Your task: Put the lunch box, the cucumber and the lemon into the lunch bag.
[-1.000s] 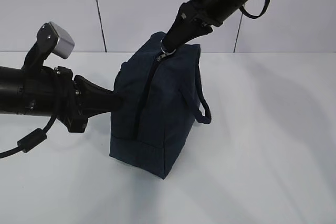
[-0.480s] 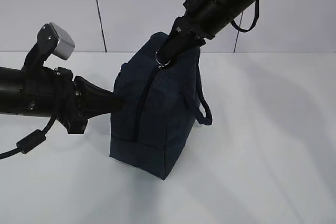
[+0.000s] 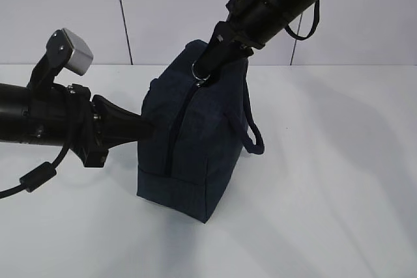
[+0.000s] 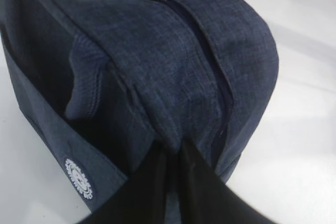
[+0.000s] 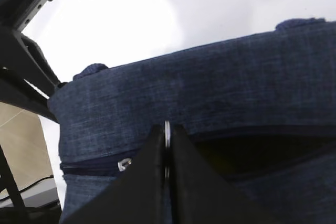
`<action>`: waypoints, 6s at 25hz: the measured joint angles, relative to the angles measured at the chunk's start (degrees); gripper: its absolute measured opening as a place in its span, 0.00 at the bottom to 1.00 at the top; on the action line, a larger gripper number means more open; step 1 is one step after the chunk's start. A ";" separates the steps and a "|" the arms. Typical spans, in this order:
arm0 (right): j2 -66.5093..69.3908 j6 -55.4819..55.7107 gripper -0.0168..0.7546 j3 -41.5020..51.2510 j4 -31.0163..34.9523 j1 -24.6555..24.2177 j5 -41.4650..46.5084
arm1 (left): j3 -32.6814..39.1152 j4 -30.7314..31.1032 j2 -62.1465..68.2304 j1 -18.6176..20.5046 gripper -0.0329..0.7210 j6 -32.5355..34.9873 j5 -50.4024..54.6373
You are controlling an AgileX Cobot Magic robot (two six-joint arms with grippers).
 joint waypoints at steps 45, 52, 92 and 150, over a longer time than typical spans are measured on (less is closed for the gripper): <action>3.48 -5.33 0.05 -0.12 1.96 0.22 -18.15 | 0.00 13.25 0.00 -1.32 0.06 -1.65 9.01; 5.04 -6.83 0.05 -2.11 4.30 0.22 -19.89 | 0.00 14.24 0.00 -1.32 0.06 -2.40 9.25; 20.07 -4.33 0.05 -11.32 26.03 -4.82 -13.48 | -0.10 16.38 0.00 -1.32 0.06 -3.09 8.93; 20.19 -4.54 0.05 -11.32 29.94 -5.04 -7.36 | -16.04 -1.92 -7.13 -1.87 0.66 -40.43 -19.51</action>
